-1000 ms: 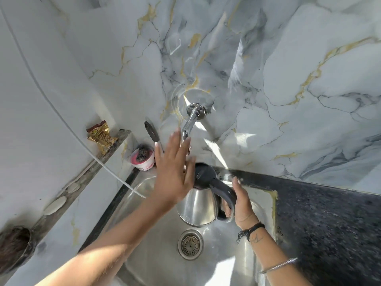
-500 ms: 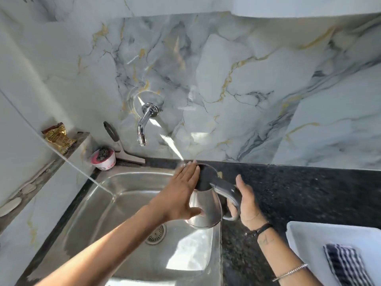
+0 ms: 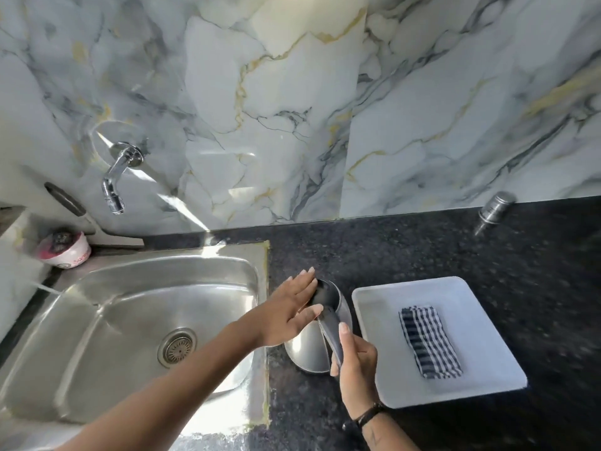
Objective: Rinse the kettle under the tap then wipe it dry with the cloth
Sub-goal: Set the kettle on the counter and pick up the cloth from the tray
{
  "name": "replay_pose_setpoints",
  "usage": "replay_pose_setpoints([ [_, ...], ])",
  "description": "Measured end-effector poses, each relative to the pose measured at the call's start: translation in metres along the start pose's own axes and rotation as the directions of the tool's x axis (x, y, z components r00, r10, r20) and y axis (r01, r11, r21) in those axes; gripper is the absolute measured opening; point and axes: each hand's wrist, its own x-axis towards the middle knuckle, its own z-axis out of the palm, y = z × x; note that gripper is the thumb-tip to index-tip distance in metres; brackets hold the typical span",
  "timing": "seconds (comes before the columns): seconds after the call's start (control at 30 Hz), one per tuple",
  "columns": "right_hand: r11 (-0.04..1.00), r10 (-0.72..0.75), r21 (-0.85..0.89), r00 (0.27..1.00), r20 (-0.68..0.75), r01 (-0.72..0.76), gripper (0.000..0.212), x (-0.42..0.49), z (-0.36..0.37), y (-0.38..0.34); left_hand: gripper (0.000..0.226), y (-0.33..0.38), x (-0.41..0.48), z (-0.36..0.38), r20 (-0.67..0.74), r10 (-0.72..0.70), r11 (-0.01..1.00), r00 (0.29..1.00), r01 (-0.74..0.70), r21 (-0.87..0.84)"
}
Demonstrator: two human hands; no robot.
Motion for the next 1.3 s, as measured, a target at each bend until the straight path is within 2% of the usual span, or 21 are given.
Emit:
replay_pose_setpoints([
  [0.13, 0.998, 0.004, 0.057, 0.998, -0.069, 0.000, 0.077, -0.018, 0.007, 0.013, 0.086, 0.003, -0.002, 0.013, -0.021, 0.047, 0.996, 0.999, -0.045, 0.073],
  [0.23, 1.000, -0.009, 0.010, 0.999, 0.044, 0.009, 0.064, -0.032, 0.015, 0.025, 0.093, 0.002, -0.007, 0.017, -0.024, 0.056, 0.992, 0.998, -0.053, 0.113],
  [0.3, 0.998, 0.021, -0.068, 0.989, 0.146, -0.011, 0.055, -0.035, 0.016, 0.029, 0.101, 0.003, -0.012, 0.019, -0.046, 0.005, 0.991, 0.999, 0.001, 0.132],
  [0.4, 0.988, 0.051, -0.155, 0.946, 0.321, -0.001, 0.055, -0.031, 0.003, 0.028, 0.121, 0.010, -0.017, 0.024, -0.112, -0.139, 0.973, 0.984, 0.157, 0.169],
  [0.43, 0.978, 0.016, -0.203, 0.944, 0.329, 0.054, 0.058, -0.028, -0.007, 0.027, 0.124, 0.013, -0.018, 0.027, -0.121, -0.185, 0.965, 0.975, 0.203, 0.167],
  [0.5, 0.942, -0.107, -0.289, 0.968, 0.229, 0.173, 0.059, -0.017, -0.034, 0.023, 0.124, 0.022, -0.017, 0.031, -0.105, -0.239, 0.956, 0.965, 0.253, 0.146],
  [0.57, 0.872, -0.274, -0.403, 0.959, 0.073, 0.280, 0.043, 0.008, -0.063, 0.017, 0.121, 0.026, -0.014, 0.029, -0.051, -0.244, 0.958, 0.969, 0.249, 0.143],
  [0.63, 0.759, -0.357, -0.586, 0.934, -0.013, 0.282, 0.019, 0.043, -0.089, 0.013, 0.116, 0.024, -0.013, 0.019, 0.020, -0.199, 0.968, 0.980, 0.193, 0.162],
  [0.67, 0.695, -0.319, -0.685, 0.948, -0.022, 0.218, 0.024, 0.062, -0.099, 0.011, 0.114, 0.021, -0.013, 0.012, 0.064, -0.159, 0.974, 0.985, 0.145, 0.176],
  [0.7, 0.618, -0.231, -0.775, 0.973, -0.019, 0.132, 0.039, 0.080, -0.108, 0.013, 0.111, 0.018, -0.014, 0.004, 0.115, -0.114, 0.977, 0.987, 0.090, 0.191],
  [0.77, 0.467, -0.002, -0.884, 0.999, -0.034, -0.029, 0.066, 0.102, -0.121, 0.022, 0.106, 0.012, -0.015, -0.008, 0.202, -0.036, 0.972, 0.979, -0.013, 0.233],
  [0.87, 0.301, 0.214, -0.947, 0.976, -0.043, -0.108, 0.082, 0.116, -0.130, 0.042, 0.100, 0.006, -0.018, -0.018, 0.256, 0.007, 0.962, 0.967, -0.077, 0.263],
  [0.93, 0.200, 0.216, -0.975, 0.975, -0.057, -0.101, 0.085, 0.119, -0.132, 0.053, 0.098, 0.006, -0.019, -0.020, 0.255, 0.018, 0.963, 0.967, -0.085, 0.255],
  [1.0, 0.150, 0.131, -0.984, 0.988, -0.079, -0.099, 0.082, 0.120, -0.132, 0.059, 0.096, 0.005, -0.020, -0.019, 0.237, 0.031, 0.966, 0.971, -0.090, 0.241],
  [1.17, 0.128, -0.008, -0.988, 0.996, -0.087, -0.085, 0.062, 0.123, -0.137, 0.062, 0.082, 0.006, -0.029, -0.015, 0.203, 0.013, 0.993, 0.979, -0.037, 0.116],
  [1.2, 0.175, -0.013, -0.979, 0.994, -0.108, -0.104, 0.060, 0.125, -0.139, 0.060, 0.076, 0.005, -0.030, -0.014, 0.200, 0.016, 0.991, 0.980, -0.043, 0.127],
  [1.27, 0.415, 0.006, -0.894, 0.984, -0.181, -0.167, 0.050, 0.130, -0.145, 0.049, 0.070, 0.005, -0.033, -0.013, 0.199, 0.020, 0.989, 0.980, -0.049, 0.143],
  [1.3, 0.606, 0.038, -0.765, 0.969, -0.245, -0.217, 0.041, 0.131, -0.148, 0.039, 0.069, 0.005, -0.033, -0.013, 0.200, 0.019, 0.991, 0.980, -0.045, 0.130],
])
